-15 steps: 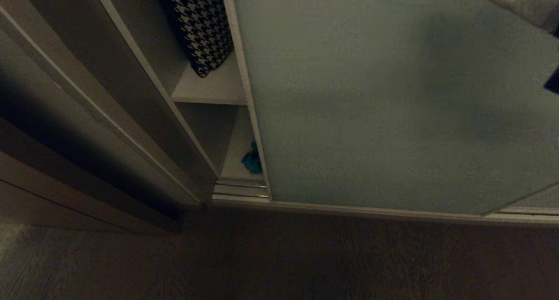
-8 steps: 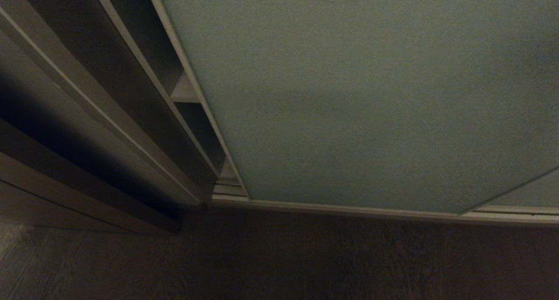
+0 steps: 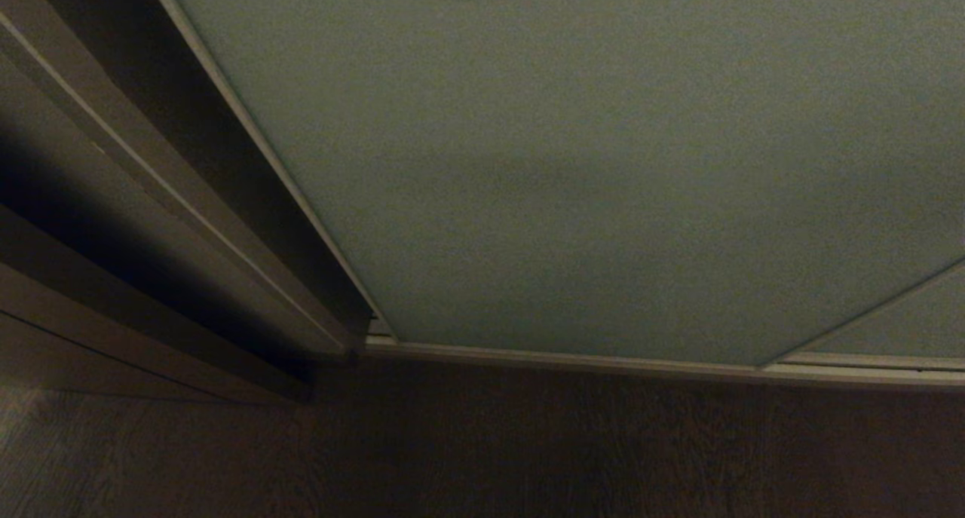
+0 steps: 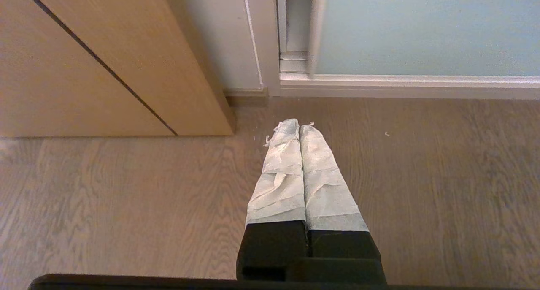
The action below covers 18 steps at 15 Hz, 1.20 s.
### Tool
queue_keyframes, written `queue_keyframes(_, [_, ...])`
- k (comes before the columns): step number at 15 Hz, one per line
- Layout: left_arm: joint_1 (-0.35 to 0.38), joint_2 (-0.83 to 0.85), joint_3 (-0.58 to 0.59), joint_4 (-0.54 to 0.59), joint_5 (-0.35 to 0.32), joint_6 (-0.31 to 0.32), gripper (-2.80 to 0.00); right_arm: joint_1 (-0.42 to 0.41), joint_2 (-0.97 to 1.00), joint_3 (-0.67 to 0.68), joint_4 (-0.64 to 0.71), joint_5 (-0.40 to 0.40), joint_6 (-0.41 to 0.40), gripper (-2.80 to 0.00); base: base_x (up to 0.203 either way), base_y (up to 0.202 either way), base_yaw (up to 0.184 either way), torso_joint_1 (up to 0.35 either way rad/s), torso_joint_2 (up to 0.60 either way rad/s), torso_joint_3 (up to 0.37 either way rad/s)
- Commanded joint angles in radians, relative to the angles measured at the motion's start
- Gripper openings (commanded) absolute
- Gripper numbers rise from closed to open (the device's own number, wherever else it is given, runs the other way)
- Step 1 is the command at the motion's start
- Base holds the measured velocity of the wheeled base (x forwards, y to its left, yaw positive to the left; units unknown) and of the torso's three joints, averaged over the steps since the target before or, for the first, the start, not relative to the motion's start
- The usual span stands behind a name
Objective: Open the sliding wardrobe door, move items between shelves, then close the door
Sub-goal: Close the door
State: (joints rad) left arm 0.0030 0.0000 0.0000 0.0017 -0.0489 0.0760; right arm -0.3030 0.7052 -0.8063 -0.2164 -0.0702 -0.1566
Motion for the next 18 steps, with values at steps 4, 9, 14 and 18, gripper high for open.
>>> queue_keyframes(4, [0.0, 0.001, 0.0, 0.0, 0.0, 0.001, -2.8, 0.104, -0.255, 0.299, 0.046, 0.025, 0.004, -2.8, 0.0, 0.0, 0.0, 0.0, 0.0, 0.0])
queue_keyframes(9, [0.0, 0.002, 0.0, 0.0, 0.0, 0.001, -2.8, 0.127, -0.429, 0.625, -0.003, 0.054, 0.026, -2.8, 0.0, 0.0, 0.0, 0.0, 0.0, 0.0])
queue_keyframes(14, [0.0, 0.001, 0.0, 0.0, 0.0, 0.001, -2.8, 0.042, -0.435, 0.652, 0.036, 0.085, 0.094, -2.8, 0.0, 0.0, 0.0, 0.0, 0.0, 0.0])
queue_keyframes(18, [0.0, 0.0, 0.0, 0.0, -0.001, 0.001, -2.8, 0.002, -0.436, 0.637, 0.091, 0.153, 0.108, -2.8, 0.0, 0.0, 0.0, 0.0, 0.0, 0.0])
